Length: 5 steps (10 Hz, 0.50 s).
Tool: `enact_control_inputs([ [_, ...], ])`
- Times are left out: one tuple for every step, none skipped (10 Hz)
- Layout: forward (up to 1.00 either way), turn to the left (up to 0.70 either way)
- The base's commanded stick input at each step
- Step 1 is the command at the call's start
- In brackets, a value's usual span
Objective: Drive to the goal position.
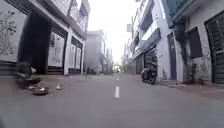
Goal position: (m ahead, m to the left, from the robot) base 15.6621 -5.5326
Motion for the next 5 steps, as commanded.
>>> enact_control_inputs([
  [1.0, 0.0],
  [1.0, 0.0],
  [1.0, 0.0],
  [1.0, 0.0],
  [1.0, 0.0],
])
